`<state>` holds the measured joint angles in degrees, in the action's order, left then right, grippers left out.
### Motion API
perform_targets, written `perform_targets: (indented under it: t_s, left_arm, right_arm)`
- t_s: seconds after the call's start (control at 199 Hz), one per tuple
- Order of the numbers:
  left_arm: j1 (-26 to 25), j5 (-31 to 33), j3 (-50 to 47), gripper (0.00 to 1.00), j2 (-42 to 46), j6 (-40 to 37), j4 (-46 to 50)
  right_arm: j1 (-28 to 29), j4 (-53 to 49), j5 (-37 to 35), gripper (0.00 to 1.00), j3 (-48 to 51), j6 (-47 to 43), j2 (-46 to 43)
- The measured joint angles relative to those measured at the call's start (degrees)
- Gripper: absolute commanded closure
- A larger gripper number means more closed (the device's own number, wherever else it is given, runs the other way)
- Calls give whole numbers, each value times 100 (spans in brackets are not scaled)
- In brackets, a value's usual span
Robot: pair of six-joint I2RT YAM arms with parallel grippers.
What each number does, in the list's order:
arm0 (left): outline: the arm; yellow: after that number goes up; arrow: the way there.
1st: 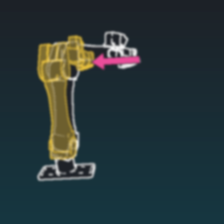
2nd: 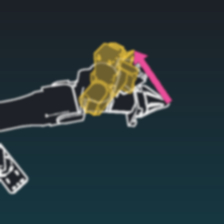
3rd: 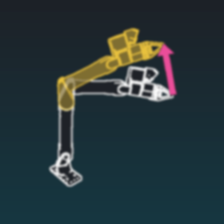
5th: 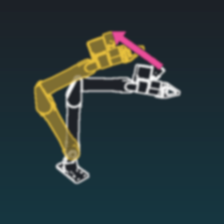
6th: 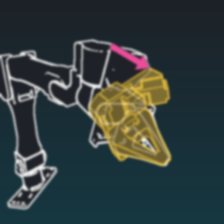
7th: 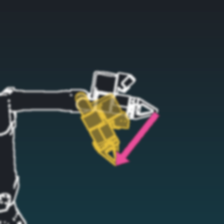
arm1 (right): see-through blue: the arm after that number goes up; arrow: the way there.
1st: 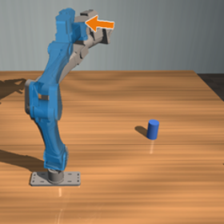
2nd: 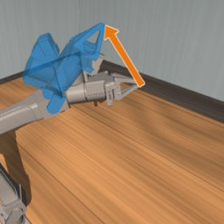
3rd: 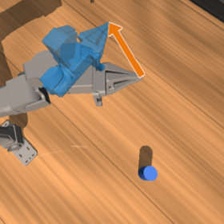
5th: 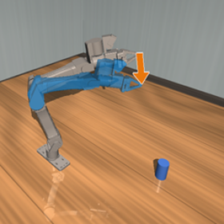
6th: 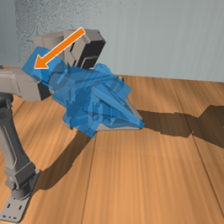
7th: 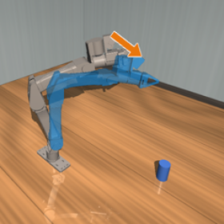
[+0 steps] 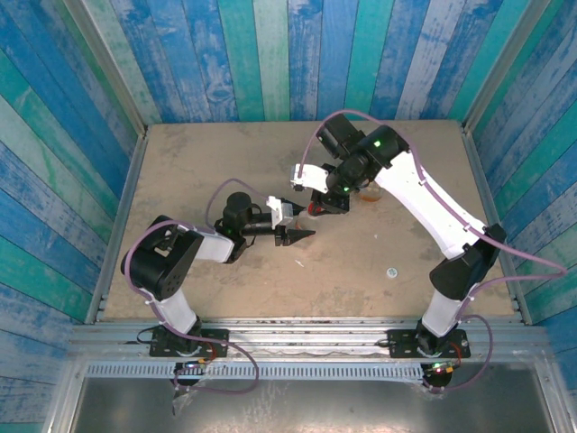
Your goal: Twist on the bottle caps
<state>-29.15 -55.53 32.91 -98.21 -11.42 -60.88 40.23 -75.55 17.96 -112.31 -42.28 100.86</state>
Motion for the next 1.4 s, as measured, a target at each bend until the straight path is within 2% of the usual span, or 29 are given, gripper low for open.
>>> perform_targets:
  t_s: [0.401, 0.657, 1.013, 1.243, 1.404]
  left_arm:
    - [7, -17, 13, 40, 2, -33, 52]
    - [17, -35, 15, 40, 2, -35, 63]
    - [28, -48, 15, 40, 2, -33, 68]
    - [39, -57, 15, 41, 4, -17, 66]
    - [44, -72, 9, 41, 7, 9, 63]
  right_arm:
    - [4, 7, -17, 65, -2, 0, 46]
    - [4, 7, -15, 71, -33, 0, 68]
    - [35, 13, -63, 71, -42, 26, 72]
    - [212, 7, -369, 73, -81, 249, 72]
    - [396, 2, -737, 73, -103, 726, 70]
